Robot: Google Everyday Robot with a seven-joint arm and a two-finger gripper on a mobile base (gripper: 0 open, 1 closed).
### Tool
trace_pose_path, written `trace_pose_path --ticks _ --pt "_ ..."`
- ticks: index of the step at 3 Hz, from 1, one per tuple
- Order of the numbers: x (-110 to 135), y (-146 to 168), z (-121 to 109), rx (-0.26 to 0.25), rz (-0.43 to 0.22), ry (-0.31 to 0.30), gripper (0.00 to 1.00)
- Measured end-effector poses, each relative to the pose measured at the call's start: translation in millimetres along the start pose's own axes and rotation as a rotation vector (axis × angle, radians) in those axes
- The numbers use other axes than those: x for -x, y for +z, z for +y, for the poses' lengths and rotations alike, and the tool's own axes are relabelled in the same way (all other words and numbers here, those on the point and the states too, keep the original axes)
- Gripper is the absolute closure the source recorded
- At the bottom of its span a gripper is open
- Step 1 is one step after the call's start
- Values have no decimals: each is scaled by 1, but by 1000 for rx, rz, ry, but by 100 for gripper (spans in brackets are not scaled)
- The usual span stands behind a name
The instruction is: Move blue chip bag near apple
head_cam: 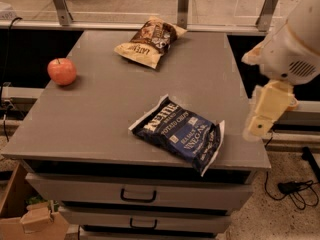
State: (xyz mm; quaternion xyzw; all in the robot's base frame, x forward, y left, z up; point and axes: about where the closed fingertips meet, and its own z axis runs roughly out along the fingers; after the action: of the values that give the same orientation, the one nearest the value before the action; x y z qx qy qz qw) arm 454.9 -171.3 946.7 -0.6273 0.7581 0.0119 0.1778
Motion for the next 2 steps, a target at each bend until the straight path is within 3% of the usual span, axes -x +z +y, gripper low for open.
trace_pose_path --ticks 2 --pt "63 83 9 102 -105 -28 0"
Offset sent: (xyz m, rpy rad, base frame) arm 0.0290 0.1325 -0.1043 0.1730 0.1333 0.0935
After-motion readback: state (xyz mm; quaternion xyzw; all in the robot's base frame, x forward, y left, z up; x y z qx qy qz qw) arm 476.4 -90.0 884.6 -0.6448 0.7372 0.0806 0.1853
